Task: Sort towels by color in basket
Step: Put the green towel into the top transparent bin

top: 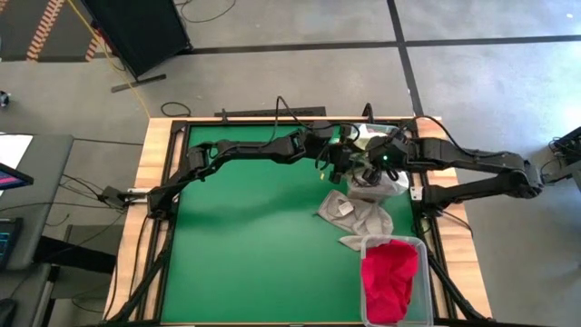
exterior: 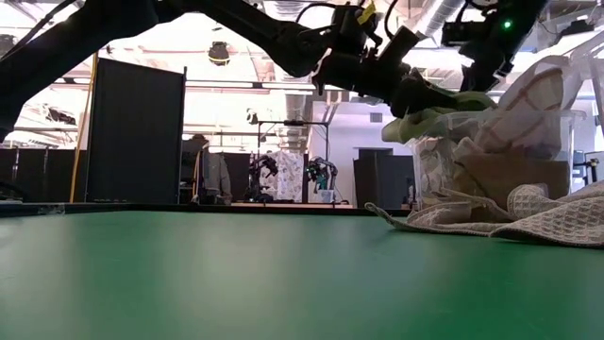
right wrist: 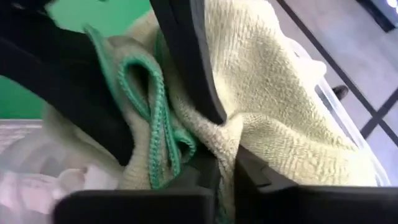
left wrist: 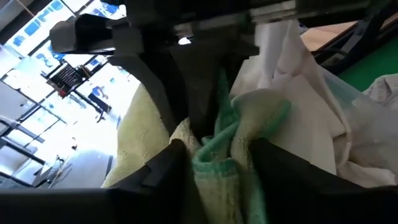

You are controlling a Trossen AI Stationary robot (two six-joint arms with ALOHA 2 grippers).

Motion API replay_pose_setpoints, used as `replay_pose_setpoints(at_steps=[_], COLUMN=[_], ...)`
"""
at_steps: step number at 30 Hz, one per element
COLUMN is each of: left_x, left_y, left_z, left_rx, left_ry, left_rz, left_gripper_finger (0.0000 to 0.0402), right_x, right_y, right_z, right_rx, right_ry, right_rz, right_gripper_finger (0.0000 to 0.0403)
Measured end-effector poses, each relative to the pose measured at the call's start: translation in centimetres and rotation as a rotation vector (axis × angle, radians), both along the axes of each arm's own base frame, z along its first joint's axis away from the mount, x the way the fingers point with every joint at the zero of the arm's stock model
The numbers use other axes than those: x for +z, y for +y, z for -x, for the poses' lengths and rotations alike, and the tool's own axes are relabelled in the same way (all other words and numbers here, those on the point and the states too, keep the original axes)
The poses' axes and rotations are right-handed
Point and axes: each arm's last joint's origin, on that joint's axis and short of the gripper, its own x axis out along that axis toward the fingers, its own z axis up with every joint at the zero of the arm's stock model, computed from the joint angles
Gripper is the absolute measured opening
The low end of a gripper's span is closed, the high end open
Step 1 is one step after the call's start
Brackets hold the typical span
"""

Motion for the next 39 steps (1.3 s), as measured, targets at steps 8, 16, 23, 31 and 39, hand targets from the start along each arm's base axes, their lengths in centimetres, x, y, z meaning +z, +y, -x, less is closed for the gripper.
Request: replay_pose_setpoints(at_steps=[8, 16, 23, 31, 39], left_x=[1.4, 4.3, 5.4, 3.2, 2.7], left_y=[-0.8, -2.3, -2.7, -3.6, -5.5], left_z=[0.5, 3.4, 7.3, 9.7, 9.6], left_rx=[0.024, 0.052, 0.133, 0.066, -0.058], left_ry=[0.027, 0.244, 0.547, 0.886, 0.913], left_rz=[-0.004, -0.045, 0.004, 0.116, 0.210], left_gripper_finger=[0.0231, 0.0236, 0.0236, 0.0236, 0.0236], right_x=[-0.6, -1.4, -5.2, -6.8, -7.3], right_y=[-0.4, -0.7, -1.4, -2.3, -2.7], right_z=[1.1, 1.9, 2.5, 2.5, 2.2], right_rx=[-0.095, -0.151, -0.180, -0.189, -0.178], right_ry=[0.076, 0.118, 0.148, 0.160, 0.149], right_rz=[-0.053, -0.136, -0.259, -0.347, -0.405], right_gripper_finger=[0.0034, 0.0034, 0.0036, 0.0041, 0.0042])
